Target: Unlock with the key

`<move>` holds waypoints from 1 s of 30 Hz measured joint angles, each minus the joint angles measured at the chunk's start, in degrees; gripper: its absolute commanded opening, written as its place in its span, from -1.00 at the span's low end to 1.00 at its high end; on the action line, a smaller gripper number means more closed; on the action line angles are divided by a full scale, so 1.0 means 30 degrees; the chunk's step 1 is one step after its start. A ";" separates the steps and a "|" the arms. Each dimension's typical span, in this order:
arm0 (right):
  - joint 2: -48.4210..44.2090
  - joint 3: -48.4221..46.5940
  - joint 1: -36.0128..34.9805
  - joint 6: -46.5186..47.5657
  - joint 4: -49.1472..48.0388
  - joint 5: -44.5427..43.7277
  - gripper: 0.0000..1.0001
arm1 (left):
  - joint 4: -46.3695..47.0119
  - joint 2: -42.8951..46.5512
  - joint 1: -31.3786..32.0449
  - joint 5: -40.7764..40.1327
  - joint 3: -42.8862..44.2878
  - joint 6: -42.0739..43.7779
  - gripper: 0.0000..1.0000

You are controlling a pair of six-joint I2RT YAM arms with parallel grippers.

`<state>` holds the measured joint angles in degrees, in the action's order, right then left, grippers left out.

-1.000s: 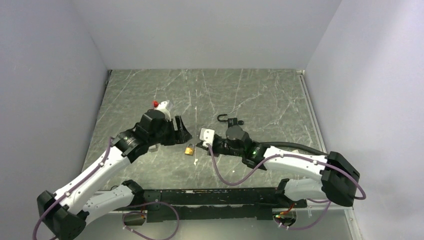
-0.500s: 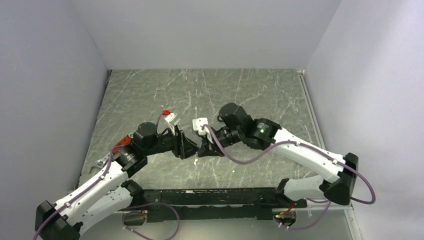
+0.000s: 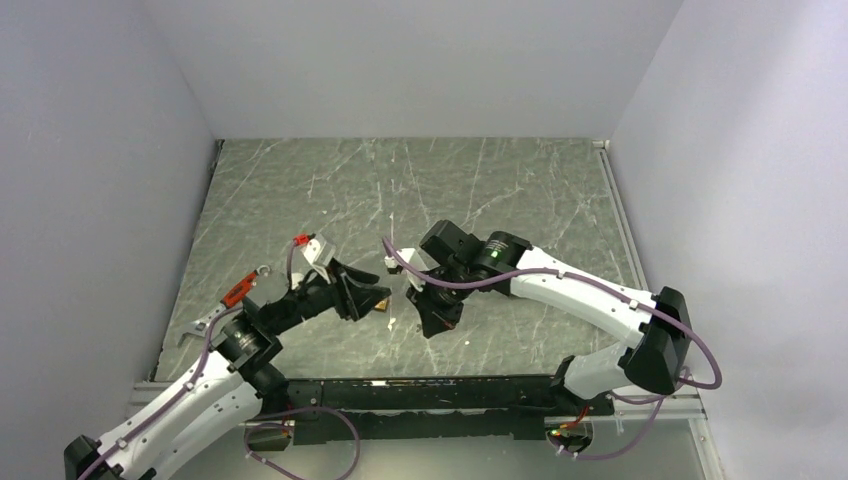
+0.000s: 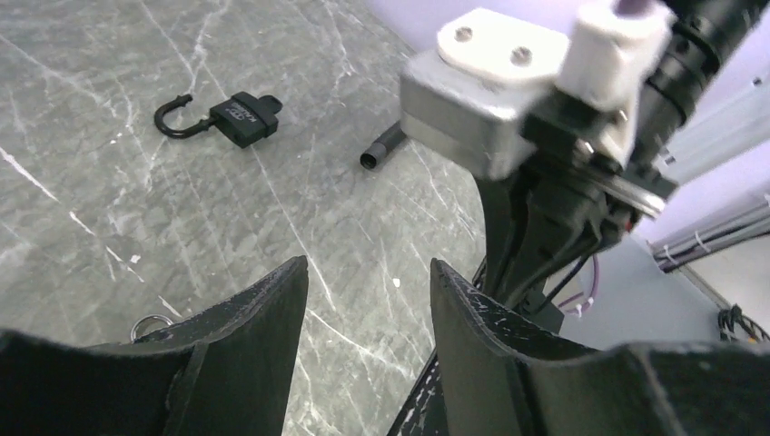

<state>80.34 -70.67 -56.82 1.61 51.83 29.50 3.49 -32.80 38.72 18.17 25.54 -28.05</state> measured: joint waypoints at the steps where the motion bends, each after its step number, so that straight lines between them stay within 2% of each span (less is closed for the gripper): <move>1: -0.0029 -0.0066 0.0000 -0.0131 0.0204 -0.0168 -1.00 | 0.0219 0.0321 0.0000 0.0124 -0.0313 0.0095 0.15; 5: -0.0022 -0.0226 0.0000 -0.0342 0.0561 -0.0153 -1.00 | 0.2113 0.0357 0.0000 0.2040 -0.1705 0.0146 0.13; 14: 0.0350 -0.1311 0.0000 -0.0379 0.0991 0.0627 -1.00 | 0.7781 -0.4758 0.0714 0.7351 -0.2499 -0.0226 0.02; 23: 0.0372 -0.1443 0.0000 -0.0240 0.1137 0.0860 -1.00 | 0.9049 -0.5319 0.1603 0.8721 -0.2470 -0.0175 0.03; 30: 0.0474 -0.1530 0.0000 -0.0197 0.1137 0.0933 -1.00 | 0.9355 -0.5304 0.1683 0.8976 -0.2470 -0.0211 -0.11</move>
<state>81.76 -75.26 -56.82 1.02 55.24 32.29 31.55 -48.71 43.77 45.10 18.13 -28.69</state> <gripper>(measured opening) 0.009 0.469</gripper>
